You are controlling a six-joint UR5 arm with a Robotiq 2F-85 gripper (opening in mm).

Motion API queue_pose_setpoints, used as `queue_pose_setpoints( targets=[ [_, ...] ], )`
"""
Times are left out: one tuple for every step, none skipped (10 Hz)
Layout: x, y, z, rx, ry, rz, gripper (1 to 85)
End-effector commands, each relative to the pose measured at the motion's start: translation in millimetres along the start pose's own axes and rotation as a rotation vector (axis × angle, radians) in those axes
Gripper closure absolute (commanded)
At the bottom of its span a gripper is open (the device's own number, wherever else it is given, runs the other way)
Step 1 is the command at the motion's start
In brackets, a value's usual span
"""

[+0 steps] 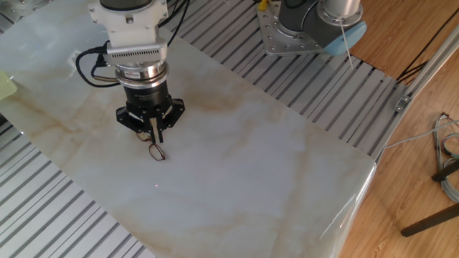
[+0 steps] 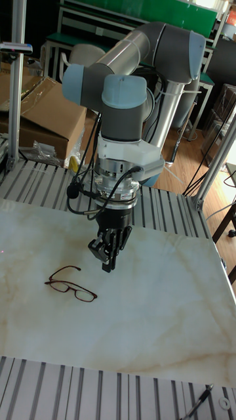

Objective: Unfold the leg of the glasses (with one hand)

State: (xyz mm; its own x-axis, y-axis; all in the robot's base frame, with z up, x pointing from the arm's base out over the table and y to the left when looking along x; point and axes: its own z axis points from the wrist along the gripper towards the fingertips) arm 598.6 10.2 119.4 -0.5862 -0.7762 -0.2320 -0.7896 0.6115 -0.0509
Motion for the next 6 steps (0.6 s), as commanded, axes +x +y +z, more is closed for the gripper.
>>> queue_pose_setpoints(
  targets=[
    [0.3, -0.1, -3.2, 0.0, -0.001, 0.007, 65.0],
    [2.4, -1.1, -4.2, 0.006, 0.007, 0.005, 65.0],
    [3.1, -0.7, -5.3, 0.006, 0.01, 0.008, 64.3],
    [1.3, 0.8, -7.0, 0.005, 0.011, 0.013, 63.7],
    [-2.3, 0.6, -6.8, 0.01, 0.015, 0.016, 64.0],
    [-5.0, -0.7, -2.9, 0.013, 0.014, 0.016, 66.3]
  ],
)
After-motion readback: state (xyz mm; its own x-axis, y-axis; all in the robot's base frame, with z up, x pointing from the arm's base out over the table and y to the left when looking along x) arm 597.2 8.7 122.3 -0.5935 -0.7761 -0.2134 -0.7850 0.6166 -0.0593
